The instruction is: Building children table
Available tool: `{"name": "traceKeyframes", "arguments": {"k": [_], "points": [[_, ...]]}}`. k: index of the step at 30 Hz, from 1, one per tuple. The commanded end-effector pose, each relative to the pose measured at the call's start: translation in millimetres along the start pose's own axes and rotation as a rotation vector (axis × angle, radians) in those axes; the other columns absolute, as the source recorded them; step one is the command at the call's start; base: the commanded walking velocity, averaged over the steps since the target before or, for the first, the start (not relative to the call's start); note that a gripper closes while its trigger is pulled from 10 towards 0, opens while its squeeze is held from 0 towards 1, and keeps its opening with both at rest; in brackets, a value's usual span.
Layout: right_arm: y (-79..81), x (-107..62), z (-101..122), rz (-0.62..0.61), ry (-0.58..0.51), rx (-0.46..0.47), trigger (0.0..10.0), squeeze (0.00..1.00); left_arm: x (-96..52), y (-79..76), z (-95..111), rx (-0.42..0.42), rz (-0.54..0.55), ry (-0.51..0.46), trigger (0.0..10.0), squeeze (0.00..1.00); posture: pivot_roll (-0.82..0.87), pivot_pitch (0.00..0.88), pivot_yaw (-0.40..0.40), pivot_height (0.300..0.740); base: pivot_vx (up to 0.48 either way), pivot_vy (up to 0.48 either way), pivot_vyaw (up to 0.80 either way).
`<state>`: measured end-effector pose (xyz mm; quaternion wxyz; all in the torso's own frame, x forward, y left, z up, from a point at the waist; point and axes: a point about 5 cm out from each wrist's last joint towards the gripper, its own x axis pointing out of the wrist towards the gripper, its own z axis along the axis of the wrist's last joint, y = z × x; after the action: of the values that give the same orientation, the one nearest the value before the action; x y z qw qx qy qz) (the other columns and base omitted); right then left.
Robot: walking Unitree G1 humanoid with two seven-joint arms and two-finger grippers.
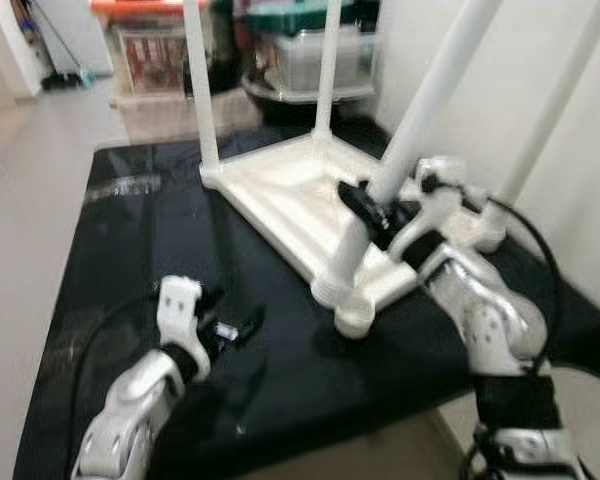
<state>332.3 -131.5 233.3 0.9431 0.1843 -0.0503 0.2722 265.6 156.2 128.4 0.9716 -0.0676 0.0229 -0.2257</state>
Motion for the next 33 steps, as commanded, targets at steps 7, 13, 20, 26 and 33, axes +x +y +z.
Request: {"name": "traceKeyframes", "arguments": {"k": [7,13,20,26,33], "points": [[-3.2,-0.3,0,0.058,0.058,-0.169,0.0,0.00,-0.6,2.2,-2,0.010,0.001,0.011,10.0,0.00,0.07,0.000,-0.073,0.740,0.000,0.000,0.00],[-8.9,1.7,-7,0.087,0.116,-0.266,0.0,0.00,0.0,2.0,-2,0.014,0.001,0.013,10.0,0.00,0.08,0.000,-0.079,0.740,0.000,0.000,0.00],[-25.2,9.0,-12,0.097,0.181,-0.378,0.0,0.00,-1.4,2.6,-3,0.016,0.007,0.011,10.0,0.00,0.09,0.000,-0.089,0.740,0.000,0.000,0.00],[-30.0,13.8,-20,0.094,0.209,-0.419,0.0,0.00,-0.9,1.8,-3,0.016,0.006,0.009,10.0,0.00,0.09,0.000,-0.089,0.740,0.000,0.000,0.00],[-34.3,16.3,-24,0.086,0.220,-0.436,0.0,0.00,-0.6,1.1,-3,0.018,0.003,0.008,10.0,0.00,0.10,0.000,-0.093,0.740,0.000,0.000,0.00]]}}
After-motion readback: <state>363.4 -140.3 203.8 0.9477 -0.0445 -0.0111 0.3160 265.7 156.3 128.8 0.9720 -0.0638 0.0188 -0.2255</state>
